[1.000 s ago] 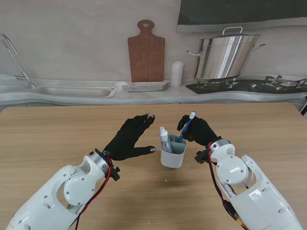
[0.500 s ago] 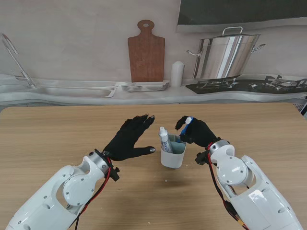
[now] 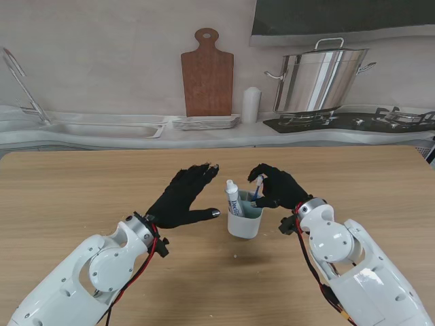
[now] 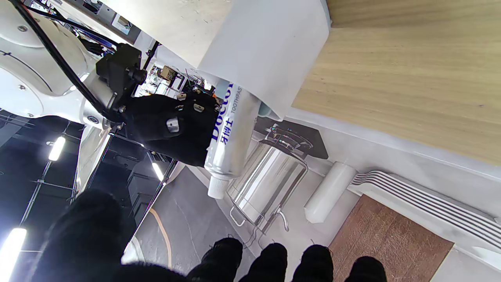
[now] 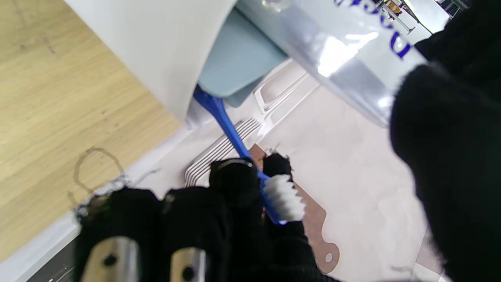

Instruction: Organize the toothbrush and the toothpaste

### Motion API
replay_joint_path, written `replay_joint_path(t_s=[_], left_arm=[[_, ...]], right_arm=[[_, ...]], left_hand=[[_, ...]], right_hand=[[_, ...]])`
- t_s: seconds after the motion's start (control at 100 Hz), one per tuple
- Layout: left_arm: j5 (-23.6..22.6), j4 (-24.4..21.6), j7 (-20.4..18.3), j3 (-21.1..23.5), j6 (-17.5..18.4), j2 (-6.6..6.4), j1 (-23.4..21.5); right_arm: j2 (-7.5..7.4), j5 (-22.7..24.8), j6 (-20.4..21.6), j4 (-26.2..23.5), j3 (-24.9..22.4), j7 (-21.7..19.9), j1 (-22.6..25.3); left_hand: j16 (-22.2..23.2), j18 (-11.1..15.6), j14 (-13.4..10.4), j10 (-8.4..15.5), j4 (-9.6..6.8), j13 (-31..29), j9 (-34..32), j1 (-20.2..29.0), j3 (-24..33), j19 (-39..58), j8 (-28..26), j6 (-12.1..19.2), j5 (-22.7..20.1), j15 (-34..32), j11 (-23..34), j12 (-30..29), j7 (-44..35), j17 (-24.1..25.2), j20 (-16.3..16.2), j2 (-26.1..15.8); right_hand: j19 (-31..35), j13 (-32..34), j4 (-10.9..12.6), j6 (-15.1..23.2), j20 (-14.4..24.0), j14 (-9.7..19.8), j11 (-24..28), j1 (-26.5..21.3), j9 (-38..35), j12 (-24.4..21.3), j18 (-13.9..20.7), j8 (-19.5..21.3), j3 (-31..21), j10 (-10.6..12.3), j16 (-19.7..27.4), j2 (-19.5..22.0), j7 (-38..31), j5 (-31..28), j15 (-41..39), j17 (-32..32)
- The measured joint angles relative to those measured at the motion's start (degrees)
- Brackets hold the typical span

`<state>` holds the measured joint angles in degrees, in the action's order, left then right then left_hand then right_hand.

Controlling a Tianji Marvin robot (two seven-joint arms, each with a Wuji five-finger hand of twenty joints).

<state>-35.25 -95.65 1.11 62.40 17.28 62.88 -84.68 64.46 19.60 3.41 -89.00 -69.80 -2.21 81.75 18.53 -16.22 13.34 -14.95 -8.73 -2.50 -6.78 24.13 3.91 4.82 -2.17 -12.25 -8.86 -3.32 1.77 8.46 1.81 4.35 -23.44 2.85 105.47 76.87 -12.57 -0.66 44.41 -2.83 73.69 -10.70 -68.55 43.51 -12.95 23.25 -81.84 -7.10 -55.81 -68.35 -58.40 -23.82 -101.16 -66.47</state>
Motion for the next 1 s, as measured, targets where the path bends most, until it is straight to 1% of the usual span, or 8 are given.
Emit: replay_joint_path(t_s=[0.22, 0.29, 0.47, 0.53, 0.62, 0.73, 0.85, 1.0], left_arm=[[-0.01, -0.03, -0.03, 0.17, 0.04, -0.01, -0.05], [0.0, -0.03, 0.06, 0.18, 0.09, -0.01, -0.05], [0.06, 0.02, 0.16, 0.34, 0.13, 0.01, -0.09], [0.06, 0.02, 0.19, 0.51, 0.12, 0.03, -0.18], [0.06, -0.04, 0.21, 0.82, 0.09, 0.03, -0.38], [-0.1, -0.35, 0.3, 1.32, -0.02, 0.03, -0.76], [-0.14, -0.85, 0.34, 2.1, -0.41, 0.05, -1.27], [1.48, -1.46, -0.31, 3.04, -1.21, 0.05, -1.87]], right_arm=[[-0.01, 0.2, 1.46, -0.11, -0.73, 0.13, 0.1], [-0.03, 0.29, 1.58, -0.5, -1.14, 0.01, 0.27], [-0.06, 3.3, 2.57, -2.15, -2.73, 0.79, 1.3], [-0.06, 5.06, 3.2, -2.69, -3.45, 1.51, 1.77], [-0.06, 5.36, 3.53, -4.05, -5.01, 1.85, 2.73], [-0.09, 5.43, 3.87, -6.51, -7.45, 1.75, 4.44], [-0.14, 6.91, 5.74, -8.36, -9.87, 2.79, 6.23], [-0.15, 8.49, 9.01, -10.03, -12.62, 4.81, 8.35]], left_hand=[[0.0, 0.12, 0.03, 0.0, 0.0, 0.0, 0.0, 0.0, 0.0, -0.15, -0.09, 0.01, 0.0, -0.03, 0.01, 0.0, 0.0, 0.01, -0.65, 0.0], [0.0, 1.74, 0.03, 0.0, 0.0, 0.0, 0.0, 0.01, 0.0, -1.31, -0.09, 0.01, 0.0, -0.03, 0.01, 0.0, 0.0, -0.16, 1.14, 0.0], [0.0, 4.17, 0.03, 0.0, 0.0, 0.0, 0.0, 0.01, 0.0, -2.73, 0.34, 0.01, 0.0, -0.03, 0.01, 0.0, -0.01, -0.83, 4.02, 0.0], [0.0, 4.17, 0.03, 0.0, 0.0, 0.0, 0.0, 0.01, 0.0, -2.83, 0.36, 0.01, 0.0, -0.03, 0.01, 0.0, -0.01, -0.84, 4.34, 0.0], [0.0, 4.17, 0.03, 0.0, 0.01, 0.0, 0.0, 0.01, 0.0, -2.85, 0.37, 0.01, 0.0, -0.03, 0.01, 0.0, -0.01, -0.86, 4.64, 0.0], [0.0, 4.17, 0.03, 0.0, 0.01, 0.0, 0.0, 0.01, 0.0, -2.85, 0.37, 0.01, 0.0, -0.03, 0.01, 0.0, -0.01, -0.86, 4.68, 0.0], [0.0, 4.26, 0.03, 0.0, 0.01, 0.0, 0.0, -0.02, 0.0, -2.85, 0.4, -0.17, 0.0, -0.03, 0.01, 0.0, -0.01, -0.86, 5.41, 0.0], [-1.37, 5.89, -1.17, -0.07, 0.01, 0.0, 0.0, -0.77, 0.0, -3.17, 1.43, -5.56, 0.0, 1.14, -0.12, -1.54, -0.01, -1.48, 7.12, 0.0]], right_hand=[[0.0, 0.0, -1.8, 0.27, -0.13, 0.68, 0.14, 7.59, 0.38, 0.0, 0.48, -0.32, -2.72, 0.35, 0.69, -2.87, 0.03, 3.11, 0.12, 0.0], [0.0, -0.37, -1.91, 1.52, -0.16, 1.42, 0.63, 10.25, 1.62, 0.0, 1.4, -0.46, -3.84, 0.96, 1.33, -3.42, 0.08, 4.56, 0.32, 0.0], [0.0, -1.95, -1.92, 3.4, -2.1, 5.19, -0.96, 12.96, 13.49, -0.02, 5.65, -1.13, -3.87, 2.15, 3.39, -3.41, 0.13, 12.06, 2.64, -0.04], [0.0, -1.95, -1.93, 4.0, -3.06, 11.61, -2.4, 14.2, 20.54, -1.52, 8.47, -1.72, -3.83, -1.46, 4.33, -3.25, 0.46, 14.59, 4.02, -0.14], [-0.25, -1.94, -1.93, 3.97, -5.44, 12.62, -4.54, 14.75, 28.26, -4.3, 7.41, -3.37, -3.76, -5.55, 8.46, -2.62, 0.67, 15.81, 7.14, -0.18], [-8.23, -2.19, -1.93, 3.39, -12.22, 4.7, -8.73, 16.05, 36.02, -9.71, -2.89, -5.55, -2.98, -6.61, 18.31, -0.87, 3.13, 16.51, 20.59, 3.14], [-14.24, -12.94, -1.94, 3.29, -17.09, -6.23, -13.43, 16.05, 42.43, -14.95, -9.37, -6.98, -2.03, -8.06, 22.61, 0.31, 5.62, 17.1, 37.16, 9.69], [-27.04, -28.56, -1.94, 1.02, -20.95, -11.95, -23.06, 17.18, 48.62, -19.78, -17.4, -9.28, 0.09, -9.98, 27.42, 3.37, 9.7, 17.11, 57.91, 27.71]])
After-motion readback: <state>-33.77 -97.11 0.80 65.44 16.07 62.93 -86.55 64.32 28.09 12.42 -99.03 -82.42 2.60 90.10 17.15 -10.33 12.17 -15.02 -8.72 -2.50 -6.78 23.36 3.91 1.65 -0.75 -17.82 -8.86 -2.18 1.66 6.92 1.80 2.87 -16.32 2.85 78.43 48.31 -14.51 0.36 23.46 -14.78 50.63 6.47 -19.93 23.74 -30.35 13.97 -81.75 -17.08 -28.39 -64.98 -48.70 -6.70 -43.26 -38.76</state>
